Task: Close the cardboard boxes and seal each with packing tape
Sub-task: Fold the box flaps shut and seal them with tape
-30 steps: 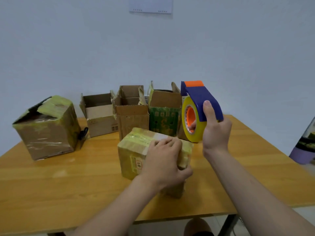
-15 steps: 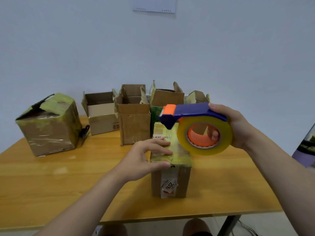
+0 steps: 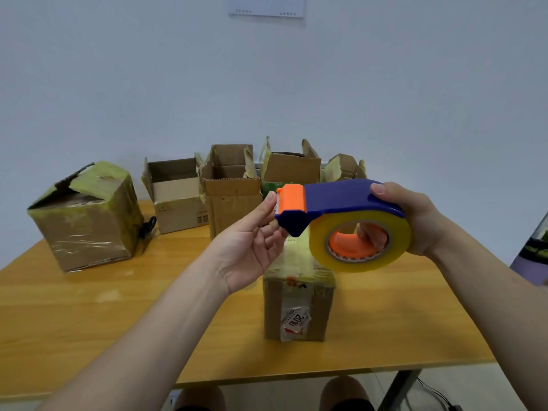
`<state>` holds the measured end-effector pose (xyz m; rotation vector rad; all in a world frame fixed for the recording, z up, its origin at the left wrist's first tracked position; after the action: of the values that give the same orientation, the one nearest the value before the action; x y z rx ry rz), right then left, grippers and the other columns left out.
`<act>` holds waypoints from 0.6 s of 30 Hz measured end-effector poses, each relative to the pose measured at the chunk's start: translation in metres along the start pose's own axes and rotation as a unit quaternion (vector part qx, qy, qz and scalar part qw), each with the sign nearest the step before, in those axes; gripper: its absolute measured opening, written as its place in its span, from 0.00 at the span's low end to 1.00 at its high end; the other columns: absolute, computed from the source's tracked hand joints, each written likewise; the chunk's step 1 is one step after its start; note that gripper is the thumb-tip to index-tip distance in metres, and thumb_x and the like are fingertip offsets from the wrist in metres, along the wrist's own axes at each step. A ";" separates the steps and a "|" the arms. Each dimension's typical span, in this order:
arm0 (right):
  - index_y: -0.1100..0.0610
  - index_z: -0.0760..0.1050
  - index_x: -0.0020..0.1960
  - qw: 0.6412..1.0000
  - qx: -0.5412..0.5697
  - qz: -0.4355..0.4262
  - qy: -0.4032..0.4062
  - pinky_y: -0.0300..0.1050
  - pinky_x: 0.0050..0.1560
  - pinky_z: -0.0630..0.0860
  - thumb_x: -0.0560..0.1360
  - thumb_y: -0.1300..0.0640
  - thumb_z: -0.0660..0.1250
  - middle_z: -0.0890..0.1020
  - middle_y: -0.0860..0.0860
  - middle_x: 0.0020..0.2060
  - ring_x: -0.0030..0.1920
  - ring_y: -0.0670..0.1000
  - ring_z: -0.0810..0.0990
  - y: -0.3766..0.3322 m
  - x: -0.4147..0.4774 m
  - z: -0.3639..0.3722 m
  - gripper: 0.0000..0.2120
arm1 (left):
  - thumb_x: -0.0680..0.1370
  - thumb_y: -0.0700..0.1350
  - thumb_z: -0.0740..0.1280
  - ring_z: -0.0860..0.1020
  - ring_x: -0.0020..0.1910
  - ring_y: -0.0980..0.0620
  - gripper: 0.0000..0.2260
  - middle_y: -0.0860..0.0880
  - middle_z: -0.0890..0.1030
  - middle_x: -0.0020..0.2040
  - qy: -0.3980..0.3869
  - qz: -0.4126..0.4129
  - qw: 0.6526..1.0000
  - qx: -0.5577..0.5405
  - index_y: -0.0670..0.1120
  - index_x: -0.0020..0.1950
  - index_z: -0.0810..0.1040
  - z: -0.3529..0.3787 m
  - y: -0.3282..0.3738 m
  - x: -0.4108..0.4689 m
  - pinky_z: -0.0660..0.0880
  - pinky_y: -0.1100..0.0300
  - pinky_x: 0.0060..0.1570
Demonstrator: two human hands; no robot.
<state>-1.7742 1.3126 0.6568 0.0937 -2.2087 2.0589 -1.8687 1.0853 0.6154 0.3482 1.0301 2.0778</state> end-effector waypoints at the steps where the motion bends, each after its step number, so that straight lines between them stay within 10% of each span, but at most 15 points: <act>1: 0.59 0.80 0.55 1.000 0.001 -0.003 -0.003 0.43 0.34 0.81 0.49 0.32 0.83 0.86 0.53 0.39 0.34 0.51 0.84 -0.001 0.000 0.000 0.43 | 0.71 0.52 0.74 0.81 0.34 0.56 0.21 0.43 0.85 0.50 -0.004 -0.005 1.000 -0.024 0.43 0.60 0.82 -0.001 -0.002 0.000 0.79 0.69 0.34; 13: 0.58 0.82 0.54 1.000 0.020 -0.002 -0.015 0.46 0.35 0.82 0.51 0.33 0.83 0.85 0.55 0.40 0.35 0.54 0.84 0.002 -0.006 -0.003 0.41 | 0.74 0.36 0.67 0.80 0.33 0.54 0.19 0.41 0.83 0.46 -0.031 -0.040 0.995 -0.085 0.35 0.65 0.76 0.000 -0.011 -0.005 0.79 0.68 0.32; 18: 0.57 0.82 0.53 1.000 0.021 0.000 -0.017 0.45 0.34 0.82 0.50 0.34 0.84 0.86 0.55 0.40 0.35 0.53 0.84 0.001 -0.008 -0.003 0.41 | 0.75 0.48 0.73 0.79 0.35 0.53 0.24 0.43 0.81 0.47 -0.026 -0.068 0.996 -0.060 0.36 0.66 0.80 -0.003 -0.011 -0.006 0.78 0.67 0.30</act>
<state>-1.7666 1.3150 0.6553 0.1350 -2.1851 2.1197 -1.8608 1.0834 0.6056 0.2617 0.8703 1.9871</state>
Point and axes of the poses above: each hand's wrist, its own x-axis towards the middle knuckle, its own z-axis out of the palm, y = z × x, the point moved 2 cm from there along x, towards the middle knuckle
